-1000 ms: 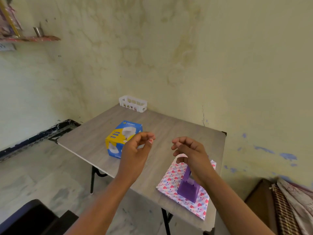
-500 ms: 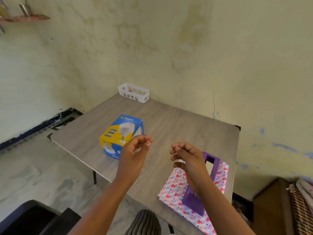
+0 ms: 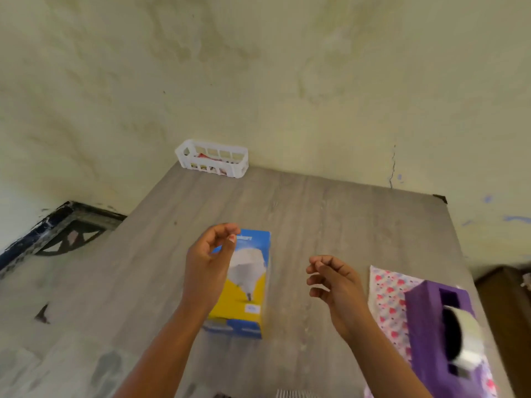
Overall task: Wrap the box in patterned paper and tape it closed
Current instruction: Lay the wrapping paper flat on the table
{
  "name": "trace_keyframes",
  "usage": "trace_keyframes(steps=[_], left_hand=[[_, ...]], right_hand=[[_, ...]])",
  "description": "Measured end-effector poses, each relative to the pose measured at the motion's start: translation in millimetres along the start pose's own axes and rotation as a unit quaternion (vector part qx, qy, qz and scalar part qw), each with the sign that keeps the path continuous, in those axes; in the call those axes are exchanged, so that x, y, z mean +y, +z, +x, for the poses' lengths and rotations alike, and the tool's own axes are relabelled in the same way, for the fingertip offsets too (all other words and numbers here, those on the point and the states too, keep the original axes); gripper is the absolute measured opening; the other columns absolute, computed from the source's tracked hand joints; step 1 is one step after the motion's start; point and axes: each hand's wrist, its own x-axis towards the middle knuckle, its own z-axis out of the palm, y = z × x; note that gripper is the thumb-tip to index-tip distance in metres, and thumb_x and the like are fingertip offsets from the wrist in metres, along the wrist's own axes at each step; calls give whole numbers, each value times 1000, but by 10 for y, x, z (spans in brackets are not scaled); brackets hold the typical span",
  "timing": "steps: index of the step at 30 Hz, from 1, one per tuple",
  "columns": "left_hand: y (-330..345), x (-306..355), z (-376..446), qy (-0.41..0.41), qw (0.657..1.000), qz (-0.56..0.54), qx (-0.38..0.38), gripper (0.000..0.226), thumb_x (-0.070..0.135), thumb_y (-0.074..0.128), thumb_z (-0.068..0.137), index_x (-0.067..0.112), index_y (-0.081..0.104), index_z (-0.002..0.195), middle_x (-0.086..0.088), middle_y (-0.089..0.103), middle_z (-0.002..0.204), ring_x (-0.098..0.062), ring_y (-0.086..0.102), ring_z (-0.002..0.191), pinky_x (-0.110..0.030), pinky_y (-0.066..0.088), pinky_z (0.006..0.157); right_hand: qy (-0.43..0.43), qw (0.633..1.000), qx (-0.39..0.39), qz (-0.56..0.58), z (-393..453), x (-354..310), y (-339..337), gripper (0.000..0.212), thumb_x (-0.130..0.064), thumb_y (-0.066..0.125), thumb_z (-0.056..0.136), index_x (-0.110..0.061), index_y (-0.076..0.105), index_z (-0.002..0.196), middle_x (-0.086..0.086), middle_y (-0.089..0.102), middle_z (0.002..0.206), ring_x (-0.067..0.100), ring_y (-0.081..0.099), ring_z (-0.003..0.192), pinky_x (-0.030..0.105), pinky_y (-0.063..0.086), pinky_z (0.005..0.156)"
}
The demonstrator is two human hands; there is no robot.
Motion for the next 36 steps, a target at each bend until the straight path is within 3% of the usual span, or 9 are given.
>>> trace_keyframes(steps=[2, 5, 8, 12, 15, 20, 22, 27, 36], left_hand=[[-204, -122, 194, -14, 999, -17, -30, 22, 41, 58, 79, 28, 66, 95, 13, 71, 94, -5, 63, 81, -18, 50, 71], [-435, -289, 392, -24, 997, -20, -64, 16, 29, 59, 82, 24, 66, 96, 17, 70, 95, 4, 63, 86, -9, 46, 73], [-594, -436, 481, -42, 995, -29, -87, 17, 22, 60, 82, 23, 64, 99, 13, 69, 97, 10, 62, 84, -5, 43, 66], [-677, -683, 513, -96, 984, -48, -139, 27, 26, 63, 81, 29, 59, 108, 12, 63, 113, 9, 58, 101, -4, 43, 73], [-655, -805, 439, -164, 963, -95, -192, 40, 32, 66, 85, 27, 52, 122, 10, 61, 120, -4, 60, 108, -11, 48, 74], [-562, -830, 333, -225, 928, -175, -240, 52, 31, 48, 88, 27, 37, 139, 2, 60, 128, -19, 64, 107, -26, 54, 76], [-517, -825, 314, -242, 918, -196, -246, 56, 31, 47, 87, 27, 34, 141, -1, 59, 128, -22, 65, 105, -28, 56, 74], [-428, -806, 233, -262, 909, -221, -238, 56, 30, 47, 86, 31, 33, 141, 0, 59, 129, -24, 65, 104, -34, 57, 74], [-507, -805, 363, -275, 913, -215, -211, 48, 22, 43, 97, 34, 34, 142, 5, 64, 121, -22, 67, 100, -31, 56, 69]], right_hand=[[7, 999, 52, 13, 43, 106, 190, 19, -2, 48, 93, -7, 65, 85, 5, 64, 71, 14, 56, 57, 25, 42, 51], [9, 993, 116, 26, 29, 248, 393, 19, -1, 48, 93, -6, 65, 86, 5, 65, 70, 14, 56, 57, 26, 42, 51], [13, 987, 160, 11, -10, 361, 536, 19, -1, 48, 93, -6, 65, 87, 7, 64, 74, 16, 56, 59, 26, 42, 51], [11, 981, 194, -19, -35, 505, 640, 16, -6, 51, 93, -7, 67, 95, 10, 69, 92, 22, 59, 77, 31, 45, 62], [6, 981, 185, -62, -33, 628, 704, 20, -23, 52, 95, -16, 66, 108, 0, 67, 112, 18, 61, 102, 33, 48, 81], [17, 988, 116, -99, -16, 778, 797, 63, -64, 46, 76, -33, 48, 131, -16, 49, 136, 0, 45, 125, 30, 34, 106], [34, 992, 90, -88, 6, 805, 819, 63, -63, 42, 79, -36, 41, 136, -17, 44, 140, 0, 44, 126, 30, 33, 107], [49, 996, 42, -57, 7, 866, 923, 70, -69, 47, 79, -35, 40, 140, 1, 55, 135, 26, 55, 121, 57, 43, 100], [61, 996, 43, -54, 138, 937, 1189, 80, -82, 49, 69, -46, 34, 140, -5, 49, 141, 22, 50, 127, 54, 41, 103]])
